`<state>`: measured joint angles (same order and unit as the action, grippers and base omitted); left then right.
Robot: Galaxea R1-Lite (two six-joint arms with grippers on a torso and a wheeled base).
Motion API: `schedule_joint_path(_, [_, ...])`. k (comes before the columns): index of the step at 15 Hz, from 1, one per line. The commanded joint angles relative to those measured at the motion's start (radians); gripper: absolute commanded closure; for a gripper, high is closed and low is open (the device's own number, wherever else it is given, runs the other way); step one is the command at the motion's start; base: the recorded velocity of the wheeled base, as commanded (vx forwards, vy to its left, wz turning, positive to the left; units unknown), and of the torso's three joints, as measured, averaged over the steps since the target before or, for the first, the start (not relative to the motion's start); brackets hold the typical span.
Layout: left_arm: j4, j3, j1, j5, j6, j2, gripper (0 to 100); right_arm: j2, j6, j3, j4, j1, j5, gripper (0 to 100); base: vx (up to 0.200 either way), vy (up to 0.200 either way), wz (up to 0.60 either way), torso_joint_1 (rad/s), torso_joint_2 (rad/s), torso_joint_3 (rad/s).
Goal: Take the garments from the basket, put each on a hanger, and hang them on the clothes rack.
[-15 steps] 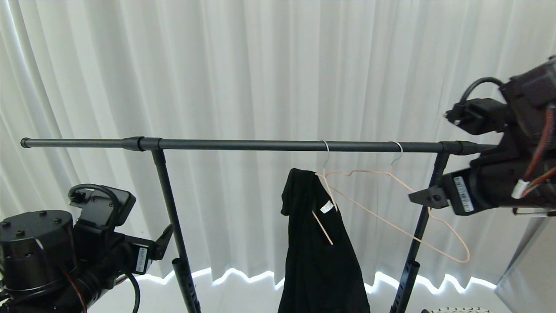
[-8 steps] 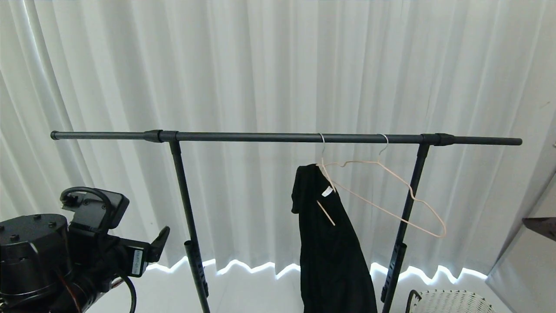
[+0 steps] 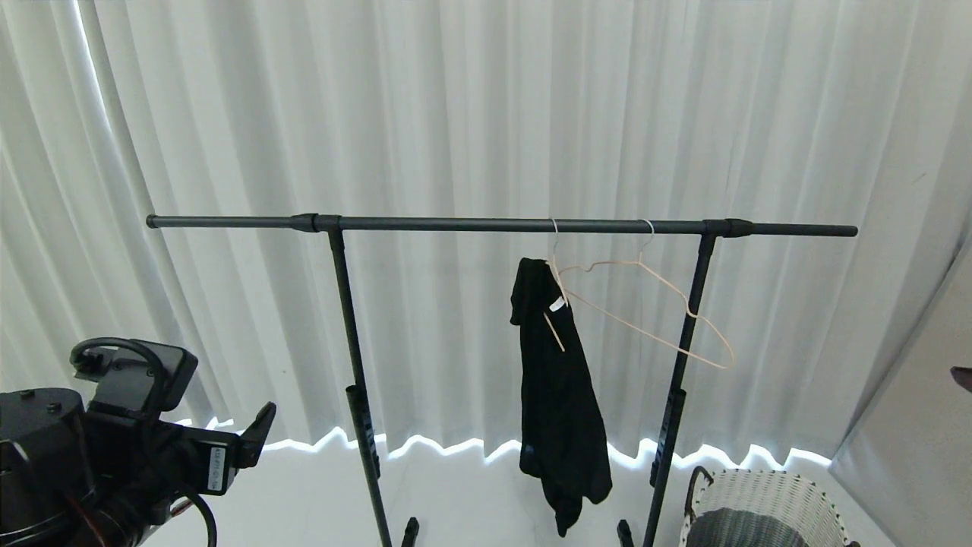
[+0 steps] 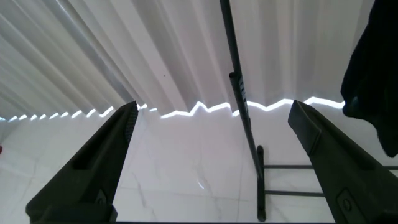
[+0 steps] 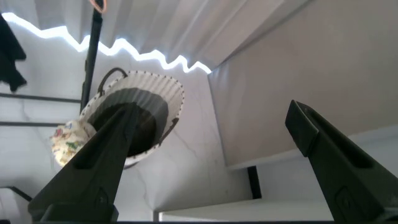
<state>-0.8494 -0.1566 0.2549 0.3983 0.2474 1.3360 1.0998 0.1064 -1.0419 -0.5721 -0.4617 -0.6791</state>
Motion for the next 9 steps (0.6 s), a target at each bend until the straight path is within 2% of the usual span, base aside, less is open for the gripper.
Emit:
schedule_joint_path(1, [0.0,0.006,0.0,0.001,0.001,-0.017,0,-0.009,0.013,0.022,0.009,-0.002,0.0,0,0.0,0.0,0.0,0.0,0.0,0.0])
schedule_joint_path(5, [0.0,0.008,0.0,0.001,0.001,-0.026,0,-0.023,0.038,0.022,0.009,0.002,0.0,0,0.0,0.0,0.0,0.0,0.0,0.0])
schedule_joint_path(9, [0.0,0.008,0.001,0.001,0.001,-0.035,0,-0.024,0.038,0.028,0.009,0.002,0.0,0,0.0,0.0,0.0,-0.176,0.4,0.211])
